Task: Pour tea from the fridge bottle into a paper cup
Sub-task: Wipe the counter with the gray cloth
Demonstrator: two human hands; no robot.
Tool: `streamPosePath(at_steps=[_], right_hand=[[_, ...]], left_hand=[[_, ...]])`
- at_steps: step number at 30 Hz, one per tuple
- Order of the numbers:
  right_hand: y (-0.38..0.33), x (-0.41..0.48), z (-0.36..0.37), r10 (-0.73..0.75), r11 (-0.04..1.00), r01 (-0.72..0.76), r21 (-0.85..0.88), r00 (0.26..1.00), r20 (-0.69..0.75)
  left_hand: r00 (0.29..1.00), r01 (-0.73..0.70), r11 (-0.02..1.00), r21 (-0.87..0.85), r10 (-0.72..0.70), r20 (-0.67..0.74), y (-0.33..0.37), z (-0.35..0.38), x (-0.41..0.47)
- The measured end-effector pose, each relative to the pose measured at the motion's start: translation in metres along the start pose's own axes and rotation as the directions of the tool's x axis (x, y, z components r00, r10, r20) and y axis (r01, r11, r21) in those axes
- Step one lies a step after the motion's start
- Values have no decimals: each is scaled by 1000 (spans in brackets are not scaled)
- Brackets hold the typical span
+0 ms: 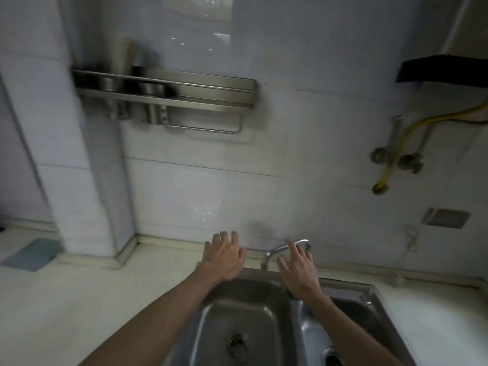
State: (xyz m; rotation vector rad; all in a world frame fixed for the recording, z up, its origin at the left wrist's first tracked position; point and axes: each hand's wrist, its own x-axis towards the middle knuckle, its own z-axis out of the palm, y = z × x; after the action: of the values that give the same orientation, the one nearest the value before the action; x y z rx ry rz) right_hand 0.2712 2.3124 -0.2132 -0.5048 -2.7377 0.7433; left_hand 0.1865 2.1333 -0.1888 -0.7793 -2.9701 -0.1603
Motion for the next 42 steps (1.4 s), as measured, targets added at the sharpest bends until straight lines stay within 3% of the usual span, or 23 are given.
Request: streamPosePath(at_steps=[14, 24, 32, 42], right_hand=[[-235, -39, 140, -285, 958, 284, 37, 933, 218], [-392, -53, 233, -508, 859, 498, 117, 804, 308], [-489, -42, 312, -613, 784, 594, 182, 694, 377], [-577, 9, 391, -673, 735, 617, 281, 616, 408]], left_hand=[[917, 398, 916, 58, -397, -20, -252, -29, -137], [739, 674, 737, 56, -673, -29, -393, -48, -224], [607, 794, 604, 69, -793, -48, -488, -49, -244], [528, 839, 516, 171, -849, -24, -592, -51, -224]])
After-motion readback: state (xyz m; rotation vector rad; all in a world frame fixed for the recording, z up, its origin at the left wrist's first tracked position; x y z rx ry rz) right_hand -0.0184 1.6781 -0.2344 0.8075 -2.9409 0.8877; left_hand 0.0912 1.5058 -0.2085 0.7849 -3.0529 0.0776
